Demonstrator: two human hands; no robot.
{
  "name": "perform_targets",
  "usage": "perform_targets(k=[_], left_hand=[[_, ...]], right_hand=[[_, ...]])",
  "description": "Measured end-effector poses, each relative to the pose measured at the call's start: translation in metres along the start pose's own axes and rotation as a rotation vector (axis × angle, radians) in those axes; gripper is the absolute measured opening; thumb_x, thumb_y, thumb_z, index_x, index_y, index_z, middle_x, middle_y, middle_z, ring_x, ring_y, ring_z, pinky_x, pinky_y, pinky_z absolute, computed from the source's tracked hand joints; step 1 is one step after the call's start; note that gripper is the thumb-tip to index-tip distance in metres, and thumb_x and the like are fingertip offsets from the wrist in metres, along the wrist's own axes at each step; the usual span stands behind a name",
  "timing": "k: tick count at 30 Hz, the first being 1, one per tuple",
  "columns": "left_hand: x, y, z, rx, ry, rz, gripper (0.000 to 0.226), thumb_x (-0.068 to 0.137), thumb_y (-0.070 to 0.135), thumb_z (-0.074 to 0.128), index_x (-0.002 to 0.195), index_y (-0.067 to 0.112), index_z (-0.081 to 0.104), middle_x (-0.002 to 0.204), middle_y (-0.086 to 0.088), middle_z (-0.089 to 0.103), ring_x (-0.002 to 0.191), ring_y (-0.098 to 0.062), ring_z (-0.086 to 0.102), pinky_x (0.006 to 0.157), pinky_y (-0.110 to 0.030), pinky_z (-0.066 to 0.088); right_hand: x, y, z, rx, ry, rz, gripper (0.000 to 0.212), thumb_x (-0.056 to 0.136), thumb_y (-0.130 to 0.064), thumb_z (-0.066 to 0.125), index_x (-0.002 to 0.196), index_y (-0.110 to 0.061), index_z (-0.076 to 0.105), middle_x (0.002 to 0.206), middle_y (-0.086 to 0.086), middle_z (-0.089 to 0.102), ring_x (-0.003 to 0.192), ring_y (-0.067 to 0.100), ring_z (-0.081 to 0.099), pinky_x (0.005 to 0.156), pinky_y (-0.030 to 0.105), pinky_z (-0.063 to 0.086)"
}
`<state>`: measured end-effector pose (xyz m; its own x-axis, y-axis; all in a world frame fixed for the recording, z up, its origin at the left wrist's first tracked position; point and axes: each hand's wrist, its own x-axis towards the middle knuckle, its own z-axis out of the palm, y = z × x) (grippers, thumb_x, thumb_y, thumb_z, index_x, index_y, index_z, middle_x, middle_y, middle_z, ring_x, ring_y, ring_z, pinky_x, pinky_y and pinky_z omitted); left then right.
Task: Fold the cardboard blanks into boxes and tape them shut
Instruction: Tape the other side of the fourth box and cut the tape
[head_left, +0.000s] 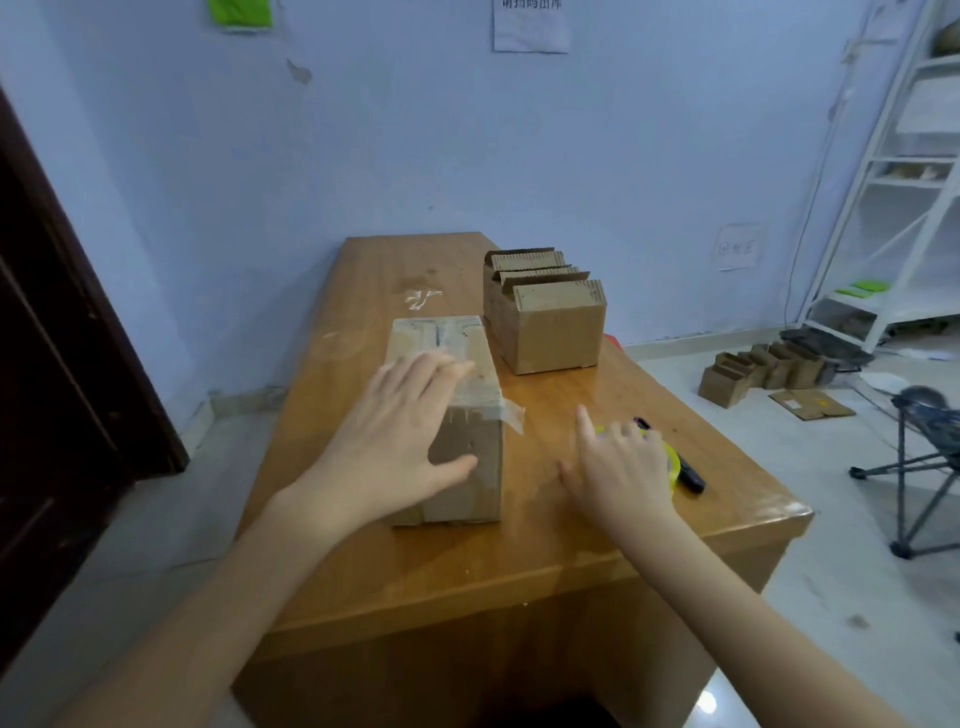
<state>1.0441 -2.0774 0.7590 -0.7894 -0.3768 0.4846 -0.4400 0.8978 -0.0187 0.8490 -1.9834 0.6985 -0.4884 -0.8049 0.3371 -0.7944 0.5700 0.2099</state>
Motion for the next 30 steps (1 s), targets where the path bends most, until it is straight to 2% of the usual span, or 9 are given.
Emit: perform_targets(k=[3,5,7,10,13,16,20,24,30], left_hand=[[-0.018,-0.014,-0.015,-0.394,0.024,-0.263,0.085,0.077,0.069,0.054,0.146,0.036,0.019,0.144,0.026,0.017,0.133,0.005,0.014,0.107,-0.026,0.014],[-0.031,-0.024,-0.014,-0.831,0.079,-0.443,0.082,0.075,0.076,0.044,0.146,0.042,0.021,0.143,0.034,0.019,0.131,0.009,0.018,0.107,-0.026,0.018],[-0.041,-0.028,0.002,-1.060,0.096,-0.512,0.082,0.075,0.080,0.041,0.145,0.043,0.020,0.143,0.035,0.021,0.133,0.010,0.019,0.112,-0.025,0.014],[-0.048,-0.040,0.036,-1.242,0.073,-0.537,0.108,0.058,0.086,0.055,0.146,0.037,0.016,0.141,0.027,0.028,0.141,-0.005,0.021,0.118,-0.041,0.014],[-0.046,-0.014,0.047,-1.320,0.124,-0.579,0.083,0.072,0.075,0.046,0.143,0.045,0.014,0.146,0.025,0.027,0.139,-0.002,0.024,0.115,-0.032,0.017],[-0.044,-0.003,0.051,-1.317,0.124,-0.505,0.071,0.082,0.067,0.036,0.145,0.046,0.012,0.150,0.025,0.025,0.134,0.006,0.025,0.111,-0.027,0.017],[-0.053,-0.041,0.037,-1.440,0.091,-0.438,0.073,0.084,0.064,0.046,0.143,0.025,0.028,0.147,0.005,0.039,0.128,-0.008,0.043,0.108,-0.027,0.032],[-0.058,-0.046,0.015,-1.215,0.023,-0.339,0.045,0.089,0.036,0.048,0.133,0.041,0.042,0.138,0.031,0.042,0.128,0.008,0.039,0.104,-0.018,0.037],[-0.040,-0.055,0.014,-0.963,0.188,-0.281,0.040,0.075,0.014,0.067,0.107,0.039,0.068,0.118,0.020,0.059,0.104,0.008,0.059,0.087,-0.008,0.046]], right_hand=[[-0.008,0.000,-0.031,0.633,0.116,0.057,0.056,0.099,-0.050,0.028,0.148,-0.023,0.029,0.144,-0.005,0.045,0.132,0.012,0.040,0.104,0.021,0.032],[-0.016,-0.010,-0.052,1.268,-0.009,-0.019,0.057,0.097,-0.056,0.024,0.149,-0.032,0.024,0.145,-0.023,0.030,0.133,-0.007,0.025,0.098,0.001,0.018],[-0.021,-0.026,-0.058,1.526,-0.091,-0.121,0.066,0.090,-0.067,0.018,0.150,-0.038,0.011,0.143,-0.034,0.014,0.132,-0.016,0.013,0.095,-0.001,0.012],[-0.021,-0.049,-0.047,1.597,-0.150,-0.203,0.061,0.096,-0.059,0.018,0.150,-0.038,-0.001,0.145,-0.038,0.003,0.131,-0.023,0.006,0.105,0.002,0.009],[-0.026,-0.068,-0.035,1.714,-0.168,-0.193,0.049,0.104,-0.037,0.022,0.143,-0.036,-0.009,0.132,-0.046,0.003,0.112,-0.041,0.010,0.092,-0.010,0.015],[-0.025,-0.077,-0.032,1.778,-0.128,-0.164,0.077,0.080,-0.081,0.023,0.138,-0.044,-0.010,0.126,-0.053,0.004,0.115,-0.039,0.010,0.092,-0.010,0.016],[-0.002,-0.047,-0.020,1.800,-0.148,-0.147,0.058,0.083,-0.073,0.034,0.134,-0.047,0.025,0.122,-0.048,0.032,0.129,-0.016,0.030,0.093,0.001,0.030],[0.005,-0.007,-0.024,1.570,-0.106,-0.421,0.037,0.098,-0.019,0.044,0.134,-0.022,0.050,0.140,-0.011,0.049,0.130,0.001,0.045,0.093,0.018,0.048],[0.025,-0.003,-0.027,1.338,0.048,-0.539,0.026,0.085,-0.020,0.065,0.111,-0.021,0.069,0.126,-0.004,0.059,0.121,0.007,0.053,0.086,0.025,0.055]])
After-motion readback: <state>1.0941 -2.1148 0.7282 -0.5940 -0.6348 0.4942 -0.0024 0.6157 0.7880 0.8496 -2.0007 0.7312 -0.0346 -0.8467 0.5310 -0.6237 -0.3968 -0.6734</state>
